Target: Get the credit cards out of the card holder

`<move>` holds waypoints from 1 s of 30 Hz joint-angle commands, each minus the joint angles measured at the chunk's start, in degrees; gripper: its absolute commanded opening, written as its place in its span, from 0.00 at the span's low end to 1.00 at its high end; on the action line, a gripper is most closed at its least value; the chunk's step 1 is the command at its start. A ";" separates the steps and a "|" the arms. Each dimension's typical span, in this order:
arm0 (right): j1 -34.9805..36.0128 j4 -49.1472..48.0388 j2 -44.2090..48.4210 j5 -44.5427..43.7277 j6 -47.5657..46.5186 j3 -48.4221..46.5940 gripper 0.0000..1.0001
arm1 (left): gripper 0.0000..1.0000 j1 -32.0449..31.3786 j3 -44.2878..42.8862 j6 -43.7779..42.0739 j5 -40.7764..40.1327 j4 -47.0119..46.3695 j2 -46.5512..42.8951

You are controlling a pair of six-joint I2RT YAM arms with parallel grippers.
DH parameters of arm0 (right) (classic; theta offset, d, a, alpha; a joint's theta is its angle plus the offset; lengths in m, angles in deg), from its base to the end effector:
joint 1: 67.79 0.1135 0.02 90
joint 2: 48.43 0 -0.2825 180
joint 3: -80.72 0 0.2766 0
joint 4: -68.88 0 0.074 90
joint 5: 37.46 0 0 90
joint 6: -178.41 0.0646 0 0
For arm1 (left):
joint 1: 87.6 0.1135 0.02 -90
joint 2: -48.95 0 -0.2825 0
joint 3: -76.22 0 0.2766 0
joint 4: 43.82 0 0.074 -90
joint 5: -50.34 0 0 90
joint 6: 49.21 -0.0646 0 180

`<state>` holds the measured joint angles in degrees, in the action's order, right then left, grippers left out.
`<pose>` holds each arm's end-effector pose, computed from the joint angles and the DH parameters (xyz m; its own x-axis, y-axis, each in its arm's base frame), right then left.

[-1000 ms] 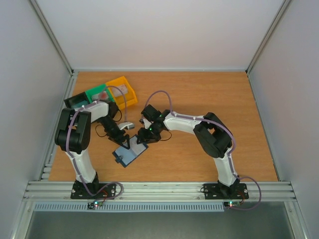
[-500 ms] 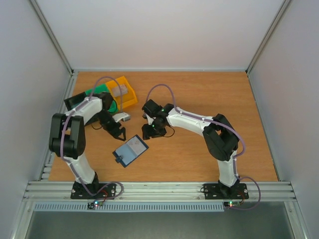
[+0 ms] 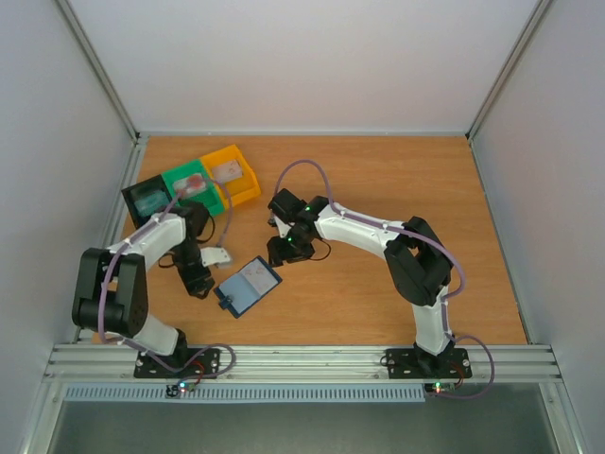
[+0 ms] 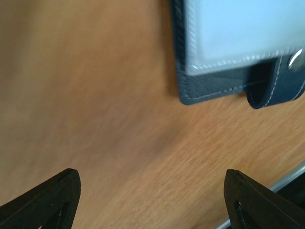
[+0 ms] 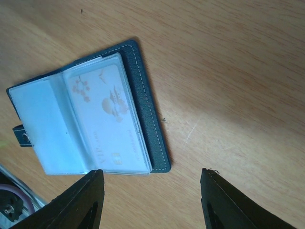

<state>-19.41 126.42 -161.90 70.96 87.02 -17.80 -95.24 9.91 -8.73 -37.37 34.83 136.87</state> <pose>0.2773 0.3428 0.1723 -0.6145 -0.7263 -0.3081 -0.7875 0.5416 0.2940 0.2397 -0.0348 0.1576 -0.5375 0.8389 0.0857 0.8235 0.5440 -0.1610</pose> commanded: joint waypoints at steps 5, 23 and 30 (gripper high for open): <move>0.27 -2.98 -1.32 2.90 0.89 -0.04 0.56 | 0.83 -7.50 9.54 -4.35 -8.08 -14.31 0.03; -4.78 -9.07 -0.27 9.97 5.33 7.49 0.57 | 0.83 -15.08 3.17 1.58 1.56 -22.04 9.35; -8.20 -8.90 8.14 4.88 5.86 16.74 0.57 | 0.83 -21.74 -2.69 -1.59 -4.48 -23.72 15.81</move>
<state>-26.14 118.14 -160.57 78.36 91.20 -5.52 -112.82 7.94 -7.53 -42.01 18.53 146.66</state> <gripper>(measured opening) 0.568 0.831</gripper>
